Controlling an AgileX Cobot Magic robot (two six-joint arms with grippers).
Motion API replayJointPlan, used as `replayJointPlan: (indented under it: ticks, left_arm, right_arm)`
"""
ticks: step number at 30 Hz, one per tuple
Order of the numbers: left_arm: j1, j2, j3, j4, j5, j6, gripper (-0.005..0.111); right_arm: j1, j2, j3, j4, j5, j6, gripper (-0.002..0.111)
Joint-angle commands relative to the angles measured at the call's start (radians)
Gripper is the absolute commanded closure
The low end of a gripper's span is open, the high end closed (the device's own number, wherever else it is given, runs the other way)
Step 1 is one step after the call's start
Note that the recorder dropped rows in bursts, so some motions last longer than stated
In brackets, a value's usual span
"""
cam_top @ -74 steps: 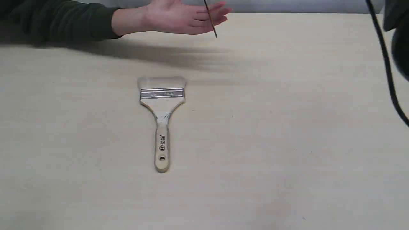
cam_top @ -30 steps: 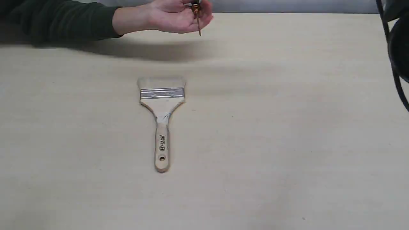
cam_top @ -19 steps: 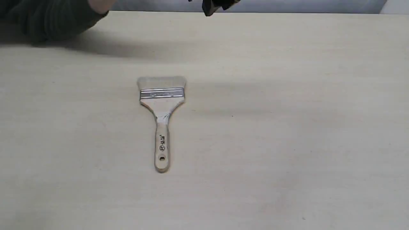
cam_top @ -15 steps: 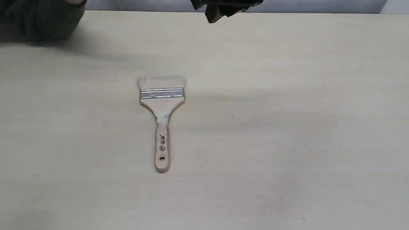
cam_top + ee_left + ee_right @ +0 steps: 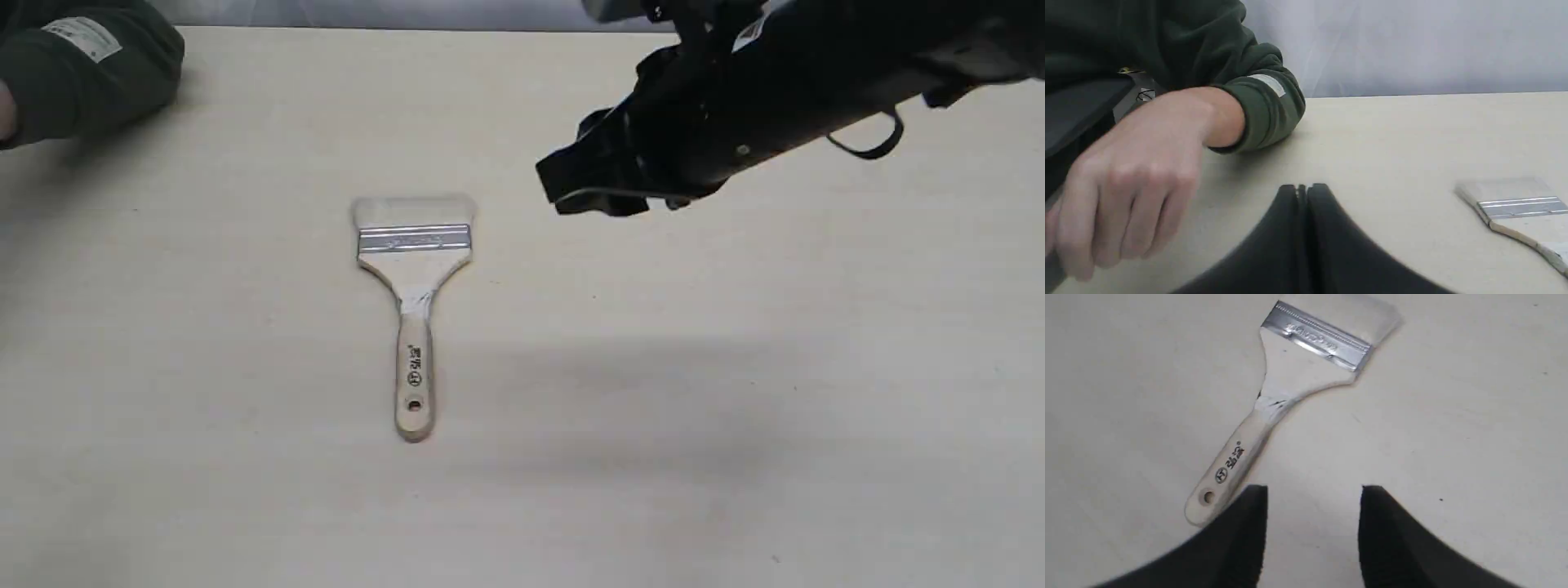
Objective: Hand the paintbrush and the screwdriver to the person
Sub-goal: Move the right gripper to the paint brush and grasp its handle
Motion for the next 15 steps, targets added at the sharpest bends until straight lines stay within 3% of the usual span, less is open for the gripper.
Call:
replayJointPlan:
  ticks: [1, 5, 10, 15]
  left_arm:
    - [-0.007, -0.002, 0.002, -0.002, -0.011, -0.002, 0.107]
    - [-0.007, -0.002, 0.002, -0.005, -0.009, -0.002, 0.107]
    - [-0.007, -0.002, 0.002, -0.005, -0.009, -0.002, 0.107]
    - [-0.007, -0.002, 0.002, -0.005, -0.009, -0.002, 0.107]
  right_arm:
    - [0.061, 0.026, 0.007, 0.013, -0.060, -0.021, 0.070]
    - [0.109, 0.073, 0.007, 0.013, -0.128, -0.024, 0.068]
    - [0.117, 0.164, -0.013, 0.059, -0.157, -0.020, 0.045]
    - [0.117, 0.255, -0.069, 0.061, -0.141, 0.011, 0.046]
